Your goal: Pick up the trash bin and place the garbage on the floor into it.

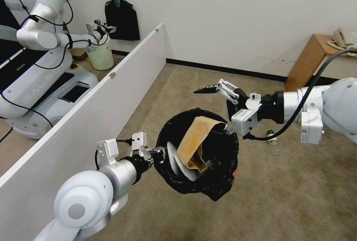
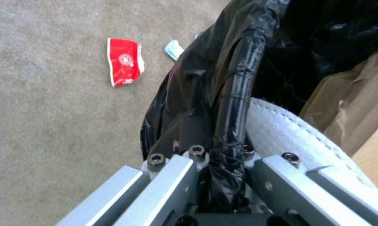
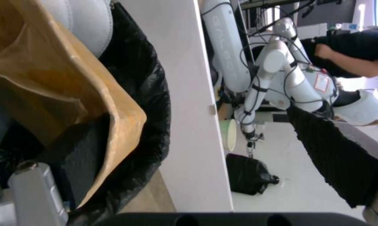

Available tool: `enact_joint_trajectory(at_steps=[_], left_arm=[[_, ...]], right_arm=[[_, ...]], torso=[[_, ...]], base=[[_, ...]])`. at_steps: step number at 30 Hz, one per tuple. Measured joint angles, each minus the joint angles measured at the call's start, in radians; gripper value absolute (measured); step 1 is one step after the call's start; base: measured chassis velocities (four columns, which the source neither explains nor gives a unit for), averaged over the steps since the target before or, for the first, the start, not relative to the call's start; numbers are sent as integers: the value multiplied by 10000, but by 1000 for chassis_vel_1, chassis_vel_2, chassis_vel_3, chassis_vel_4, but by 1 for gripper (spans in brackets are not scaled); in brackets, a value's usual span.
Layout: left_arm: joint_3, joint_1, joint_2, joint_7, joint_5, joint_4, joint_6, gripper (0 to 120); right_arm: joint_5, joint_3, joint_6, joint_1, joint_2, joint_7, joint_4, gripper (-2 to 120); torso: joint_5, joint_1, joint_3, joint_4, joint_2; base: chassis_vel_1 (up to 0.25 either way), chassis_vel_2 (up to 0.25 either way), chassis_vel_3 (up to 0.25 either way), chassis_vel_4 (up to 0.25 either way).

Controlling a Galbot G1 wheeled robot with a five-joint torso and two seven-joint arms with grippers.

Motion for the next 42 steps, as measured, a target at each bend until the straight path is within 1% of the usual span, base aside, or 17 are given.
enact_joint_trajectory(at_steps=[7,11,16,17,20,21,22,23,24,26,27,29,32,42], left_arm=[[5,-6,-11,-52,-79,-7,0,0],[31,-7,-19,-53,-98,-7,0,0],[108,-5,-89,-52,-99,-2,1,0],[108,-5,-89,-52,-99,-2,1,0],[165,-10,-191,-51,-99,32,2,0],[165,-10,-191,-51,-99,32,2,0],[185,-15,-212,-48,-99,36,2,0],[198,-15,-226,-34,-99,37,2,0],[198,-15,-226,-34,-99,37,2,0],[198,-3,-224,-22,-93,40,2,0],[198,-3,-224,-22,-93,40,2,0],[195,11,-221,-7,-88,52,2,0],[194,8,-250,-4,-69,78,2,0],[200,-12,-362,42,-18,140,2,0]], right_arm=[[337,0,-119,-38,-102,51,80,100],[303,-2,-148,10,-112,59,118,100],[-570,-1,45,287,109,-13,164,100],[-570,-1,45,287,109,-13,164,100],[-1494,-3,-14,311,382,191,329,100],[-1494,-3,-14,311,382,191,329,100],[-1894,-3,-15,258,485,197,355,100],[-2594,9,31,225,661,168,364,100],[-2594,9,31,225,661,168,364,100],[-3129,27,125,396,820,77,347,100],[-3129,27,125,396,820,77,347,100],[-3218,-104,167,930,934,-155,340,100],[-3075,-198,168,1170,948,-332,341,100],[-2617,-175,211,1238,780,-847,373,100]], torso=[[1,0,0,1,0],[0,0,0,0,1],[0,0,0,1,0],[0,0,0,1,0],[-1,0,0,2,0],[-1,0,0,2,0],[0,0,0,-1,0],[3,0,1,0,0],[3,0,1,0,0],[3,0,1,2,0],[3,0,1,2,0],[-1,0,0,2,0],[-1,0,0,3,0],[1,0,0,0,0]], base=[[0,0,0,0],[0,0,0,0],[0,0,0,0],[0,0,0,0],[0,0,0,0],[0,0,0,0],[0,0,0,0],[0,0,0,0],[0,0,0,0],[0,0,0,0],[0,0,0,0],[0,0,0,0],[0,0,0,0],[0,0,0,0]])
